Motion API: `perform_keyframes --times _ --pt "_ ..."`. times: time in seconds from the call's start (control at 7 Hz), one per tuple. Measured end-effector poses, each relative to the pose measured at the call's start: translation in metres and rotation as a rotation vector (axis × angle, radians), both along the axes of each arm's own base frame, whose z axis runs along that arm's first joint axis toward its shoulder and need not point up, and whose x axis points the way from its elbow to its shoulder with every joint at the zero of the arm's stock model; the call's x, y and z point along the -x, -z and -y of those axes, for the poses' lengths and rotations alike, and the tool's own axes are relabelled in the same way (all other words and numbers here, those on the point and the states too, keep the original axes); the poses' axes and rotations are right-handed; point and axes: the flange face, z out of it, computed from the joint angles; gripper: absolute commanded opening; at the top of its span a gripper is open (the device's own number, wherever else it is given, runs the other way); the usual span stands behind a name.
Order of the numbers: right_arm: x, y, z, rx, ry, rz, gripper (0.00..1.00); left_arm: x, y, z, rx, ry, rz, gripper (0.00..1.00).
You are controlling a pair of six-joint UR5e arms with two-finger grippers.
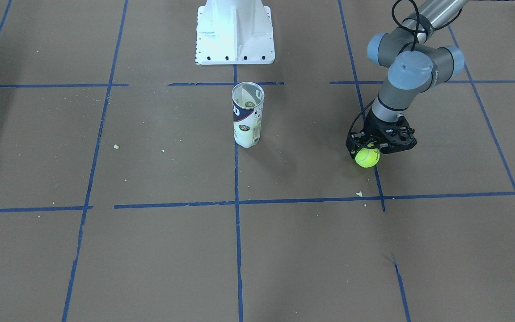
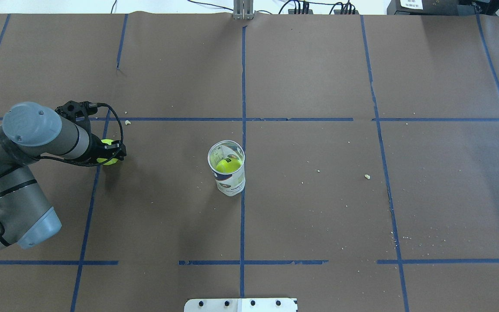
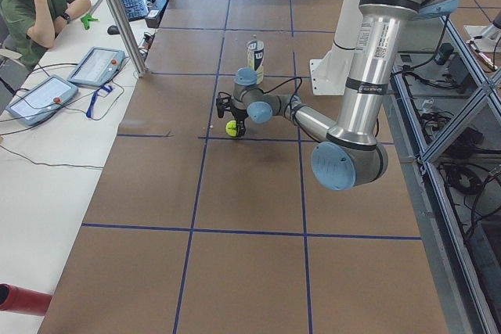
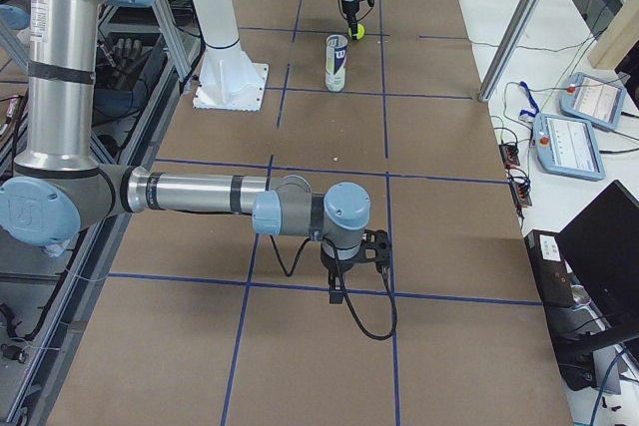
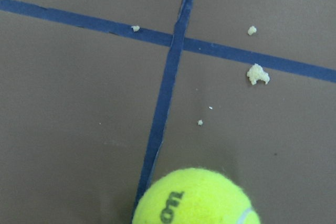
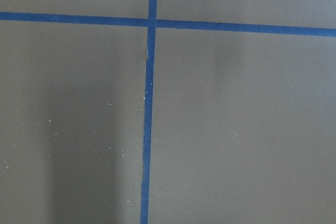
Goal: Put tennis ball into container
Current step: 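Lift the held ball and carry it over the clear cup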
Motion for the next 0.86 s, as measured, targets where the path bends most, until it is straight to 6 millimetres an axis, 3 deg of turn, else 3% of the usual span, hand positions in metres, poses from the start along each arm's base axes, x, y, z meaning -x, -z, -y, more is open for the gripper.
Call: perform_keyframes --times 0.29,0.43,0.86 --pt "0.000 0.000 0.000 0.000 0.000 0.000 1.00 0.013 0.025 -0.004 -0.030 0.006 -0.033 0.13" --pt "0.000 0.000 0.000 0.000 0.000 0.000 1.00 0.025 0.047 -0.009 -0.043 0.011 -0.048 0.14" --pt "0.000 0.000 0.000 0.000 0.000 0.000 1.00 0.080 0.145 -0.016 -0.041 0.063 -0.046 0.16"
